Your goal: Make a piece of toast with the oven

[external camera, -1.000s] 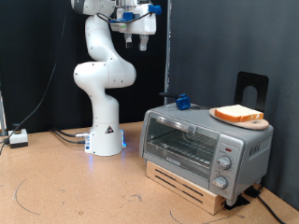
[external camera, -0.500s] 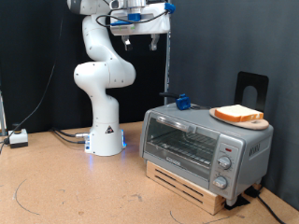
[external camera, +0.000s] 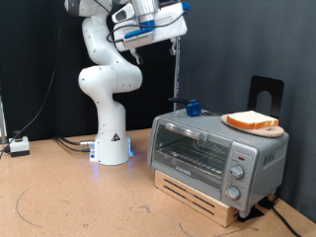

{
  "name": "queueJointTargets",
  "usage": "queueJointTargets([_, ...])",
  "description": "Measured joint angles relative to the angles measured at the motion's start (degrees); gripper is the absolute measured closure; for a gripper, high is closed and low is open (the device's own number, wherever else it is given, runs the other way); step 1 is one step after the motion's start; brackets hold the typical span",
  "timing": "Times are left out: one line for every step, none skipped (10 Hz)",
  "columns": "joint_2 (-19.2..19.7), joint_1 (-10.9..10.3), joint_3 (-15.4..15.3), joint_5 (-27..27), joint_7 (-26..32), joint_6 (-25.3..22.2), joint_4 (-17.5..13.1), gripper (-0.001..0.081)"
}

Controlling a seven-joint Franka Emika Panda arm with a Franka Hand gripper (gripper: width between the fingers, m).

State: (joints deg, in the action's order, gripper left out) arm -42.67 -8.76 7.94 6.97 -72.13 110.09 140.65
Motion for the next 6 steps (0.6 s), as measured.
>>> queueJointTargets([-0.03, 0.19, 0.00, 0.76, -1.68, -0.51, 0.00, -0.0003])
queueJointTargets([-0.25, -0.62, 0.99, 3.04, 2.33, -1.83, -0.04, -0.0003])
queueJointTargets([-0.74, -2.22, 3.11, 4.33, 9.04, -4.33, -0.18, -0.0003])
queueJointTargets([-1.03, -3.82, 5.09, 4.84, 15.71, -6.78, -0.22, -0.0003])
queueJointTargets([-0.86, -5.32, 6.78, 4.81, 22.42, -8.52, -0.20, -0.0003])
queueJointTargets([-0.05, -6.63, 8.09, 3.90, 29.29, -8.82, -0.04, -0.0003])
